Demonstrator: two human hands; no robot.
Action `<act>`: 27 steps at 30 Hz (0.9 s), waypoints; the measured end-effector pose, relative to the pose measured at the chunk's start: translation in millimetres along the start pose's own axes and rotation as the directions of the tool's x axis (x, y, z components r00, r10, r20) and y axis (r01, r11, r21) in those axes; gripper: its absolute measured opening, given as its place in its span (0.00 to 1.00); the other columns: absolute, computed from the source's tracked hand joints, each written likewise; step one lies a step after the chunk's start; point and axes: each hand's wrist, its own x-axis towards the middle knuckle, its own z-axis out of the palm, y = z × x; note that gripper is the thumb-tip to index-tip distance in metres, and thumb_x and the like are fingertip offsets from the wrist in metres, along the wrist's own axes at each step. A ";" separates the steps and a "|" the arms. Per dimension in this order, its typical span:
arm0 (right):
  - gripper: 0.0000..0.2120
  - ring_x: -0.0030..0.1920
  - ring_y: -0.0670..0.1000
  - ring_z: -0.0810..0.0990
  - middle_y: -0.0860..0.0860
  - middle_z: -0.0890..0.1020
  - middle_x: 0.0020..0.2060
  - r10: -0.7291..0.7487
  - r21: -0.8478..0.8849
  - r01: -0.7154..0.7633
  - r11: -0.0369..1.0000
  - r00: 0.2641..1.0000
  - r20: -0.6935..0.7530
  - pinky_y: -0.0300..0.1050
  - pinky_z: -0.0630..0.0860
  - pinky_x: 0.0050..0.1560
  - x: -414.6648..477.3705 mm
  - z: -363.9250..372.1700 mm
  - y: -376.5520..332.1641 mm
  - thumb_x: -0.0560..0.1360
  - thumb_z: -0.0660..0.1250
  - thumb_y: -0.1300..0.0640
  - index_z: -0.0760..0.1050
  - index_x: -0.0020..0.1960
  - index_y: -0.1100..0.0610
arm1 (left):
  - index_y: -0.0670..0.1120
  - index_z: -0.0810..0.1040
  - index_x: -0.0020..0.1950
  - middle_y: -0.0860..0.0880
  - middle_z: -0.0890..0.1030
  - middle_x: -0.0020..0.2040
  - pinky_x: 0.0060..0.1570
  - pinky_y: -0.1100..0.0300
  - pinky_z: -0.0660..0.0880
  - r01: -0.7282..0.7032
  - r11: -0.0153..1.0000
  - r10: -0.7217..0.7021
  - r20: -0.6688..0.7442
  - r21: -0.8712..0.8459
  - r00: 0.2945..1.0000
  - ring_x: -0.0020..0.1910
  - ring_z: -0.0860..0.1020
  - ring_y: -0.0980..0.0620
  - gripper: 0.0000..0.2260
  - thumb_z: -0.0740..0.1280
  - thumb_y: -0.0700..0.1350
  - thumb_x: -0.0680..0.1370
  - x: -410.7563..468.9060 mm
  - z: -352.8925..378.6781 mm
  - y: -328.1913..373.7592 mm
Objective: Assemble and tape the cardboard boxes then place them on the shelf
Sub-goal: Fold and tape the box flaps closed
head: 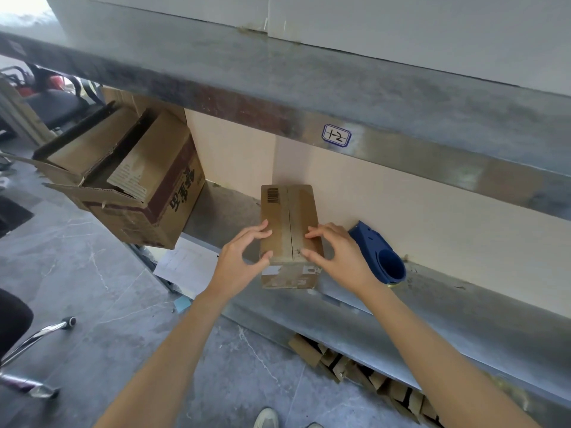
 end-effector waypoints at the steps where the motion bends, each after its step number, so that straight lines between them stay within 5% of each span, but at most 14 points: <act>1: 0.22 0.68 0.41 0.68 0.42 0.76 0.65 0.012 0.029 -0.014 0.999 0.998 0.055 0.38 0.64 0.65 -1.3 -3.6 2.8 0.72 0.71 0.39 0.77 0.62 0.49 | 0.49 0.79 0.64 0.58 0.75 0.70 0.70 0.48 0.70 0.018 0.999 -0.017 0.037 -0.029 0.999 0.69 0.72 0.59 0.17 0.74 0.46 0.76 0.9 -3.0 -1.4; 6: 0.29 0.73 0.42 0.63 0.43 0.72 0.70 -0.094 -0.045 0.103 0.994 0.981 0.169 0.43 0.61 0.74 -3.1 -12.6 13.3 0.70 0.74 0.45 0.74 0.68 0.51 | 0.53 0.76 0.69 0.63 0.70 0.72 0.69 0.53 0.71 0.004 1.000 -0.006 0.138 0.016 0.990 0.71 0.69 0.61 0.31 0.78 0.58 0.69 3.4 -11.1 -8.4; 14: 0.33 0.71 0.43 0.67 0.46 0.74 0.69 -0.090 -0.095 0.096 0.991 0.994 0.068 0.43 0.68 0.69 -7.8 -1.8 5.8 0.68 0.71 0.36 0.76 0.67 0.54 | 0.50 0.76 0.68 0.60 0.71 0.72 0.70 0.57 0.70 -0.042 0.997 0.039 0.046 0.061 0.998 0.71 0.69 0.60 0.31 0.79 0.57 0.68 -1.7 0.8 -5.7; 18: 0.27 0.67 0.47 0.72 0.50 0.78 0.64 -0.097 -0.127 0.083 0.988 0.990 -0.105 0.44 0.74 0.62 -11.5 11.9 -4.3 0.69 0.75 0.43 0.78 0.60 0.59 | 0.46 0.76 0.66 0.56 0.72 0.72 0.68 0.65 0.68 -0.028 0.999 0.029 -0.075 0.017 0.997 0.71 0.70 0.59 0.28 0.78 0.54 0.70 -8.0 19.8 3.1; 27: 0.27 0.68 0.48 0.72 0.50 0.78 0.63 -0.075 -0.168 0.052 0.984 0.988 -0.133 0.45 0.75 0.60 -13.7 15.5 -13.3 0.70 0.74 0.42 0.78 0.60 0.61 | 0.48 0.74 0.67 0.58 0.71 0.72 0.69 0.58 0.70 0.005 1.000 -0.006 -0.089 -0.009 0.996 0.71 0.69 0.60 0.29 0.76 0.56 0.70 -9.8 22.3 4.8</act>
